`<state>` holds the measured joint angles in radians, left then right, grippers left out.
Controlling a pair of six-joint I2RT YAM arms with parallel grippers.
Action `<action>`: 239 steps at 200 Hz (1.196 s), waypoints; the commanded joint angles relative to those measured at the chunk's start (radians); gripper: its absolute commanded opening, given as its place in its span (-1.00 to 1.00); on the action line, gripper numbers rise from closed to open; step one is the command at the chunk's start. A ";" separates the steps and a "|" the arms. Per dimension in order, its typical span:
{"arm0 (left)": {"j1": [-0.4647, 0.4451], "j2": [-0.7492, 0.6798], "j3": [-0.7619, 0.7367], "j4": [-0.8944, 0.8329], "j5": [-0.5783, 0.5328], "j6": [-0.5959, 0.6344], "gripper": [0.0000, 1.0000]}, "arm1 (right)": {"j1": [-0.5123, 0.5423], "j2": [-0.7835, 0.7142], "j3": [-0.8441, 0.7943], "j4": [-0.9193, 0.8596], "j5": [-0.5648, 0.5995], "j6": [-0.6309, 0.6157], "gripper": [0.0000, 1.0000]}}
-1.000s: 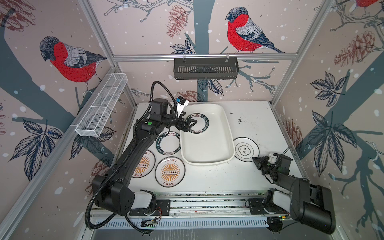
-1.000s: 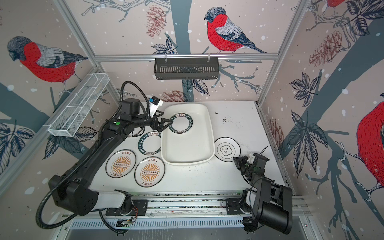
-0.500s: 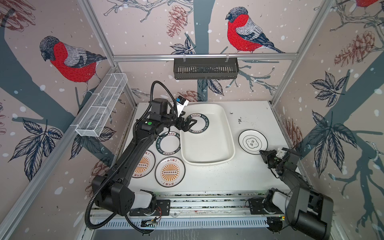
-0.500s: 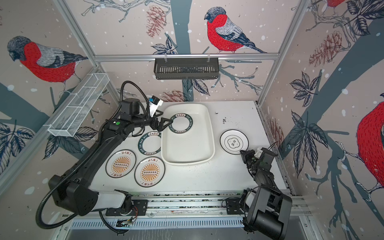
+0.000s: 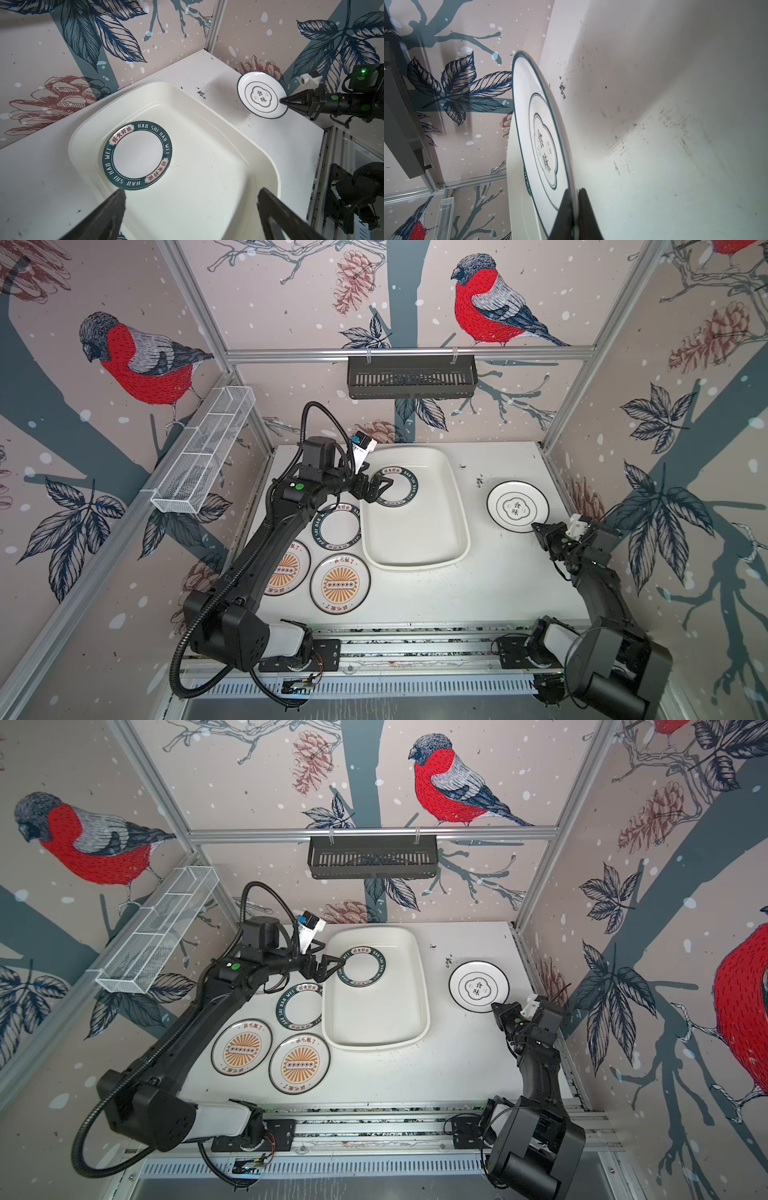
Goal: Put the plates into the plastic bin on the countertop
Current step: 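Lift the white emblem plate upright with the right gripper toward the bin, then lower the white emblem plate into the bin onto the green-rimmed plates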
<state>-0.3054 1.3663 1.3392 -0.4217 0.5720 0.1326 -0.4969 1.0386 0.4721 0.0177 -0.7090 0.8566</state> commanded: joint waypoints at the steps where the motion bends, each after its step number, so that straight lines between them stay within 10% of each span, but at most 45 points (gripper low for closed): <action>1: -0.002 0.005 0.008 0.034 -0.015 -0.007 0.96 | 0.013 -0.001 0.039 -0.008 0.009 -0.022 -0.94; 239: 0.136 0.024 0.096 0.000 -0.061 -0.078 0.94 | 0.793 0.435 0.509 0.164 0.335 0.126 -0.93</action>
<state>-0.1967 1.3956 1.4220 -0.4236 0.4774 0.0559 0.2478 1.4300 0.9543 0.0883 -0.4168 0.9676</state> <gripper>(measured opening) 0.975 0.079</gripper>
